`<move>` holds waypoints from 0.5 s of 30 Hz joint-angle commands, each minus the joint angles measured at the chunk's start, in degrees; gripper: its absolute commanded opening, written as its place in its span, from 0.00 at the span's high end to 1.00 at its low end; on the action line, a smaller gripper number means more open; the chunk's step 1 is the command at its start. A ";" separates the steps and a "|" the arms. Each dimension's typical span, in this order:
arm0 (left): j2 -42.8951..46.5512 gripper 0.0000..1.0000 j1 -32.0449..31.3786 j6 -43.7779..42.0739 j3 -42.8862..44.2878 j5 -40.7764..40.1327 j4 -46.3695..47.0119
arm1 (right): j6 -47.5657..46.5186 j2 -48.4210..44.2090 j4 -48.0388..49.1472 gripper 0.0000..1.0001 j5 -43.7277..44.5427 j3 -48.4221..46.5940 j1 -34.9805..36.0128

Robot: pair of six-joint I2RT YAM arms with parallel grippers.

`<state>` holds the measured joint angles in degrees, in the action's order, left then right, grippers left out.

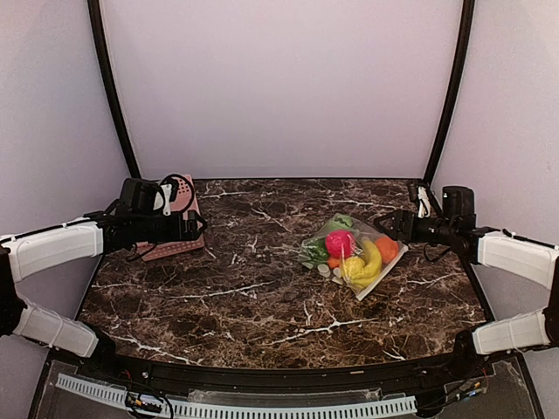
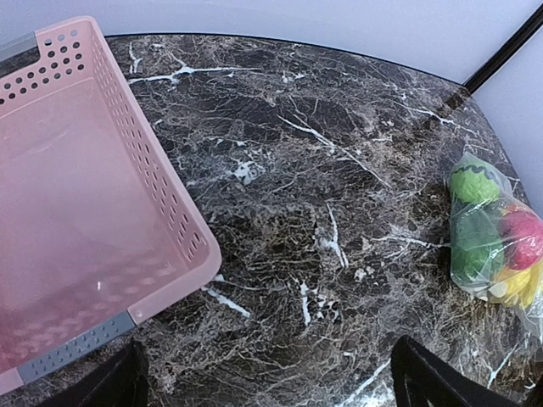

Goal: Open the zip-top bag and remove the fake food

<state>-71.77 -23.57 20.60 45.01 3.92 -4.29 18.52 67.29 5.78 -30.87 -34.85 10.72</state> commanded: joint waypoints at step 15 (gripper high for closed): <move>1.70 0.01 -7.25 -4.37 5.21 -7.98 -0.07 | 17.00 -8.29 9.92 0.05 -11.93 16.91 -14.28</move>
<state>-72.27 -30.15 17.30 49.65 -2.55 -4.78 30.74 62.54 10.41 -39.88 -21.80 -1.96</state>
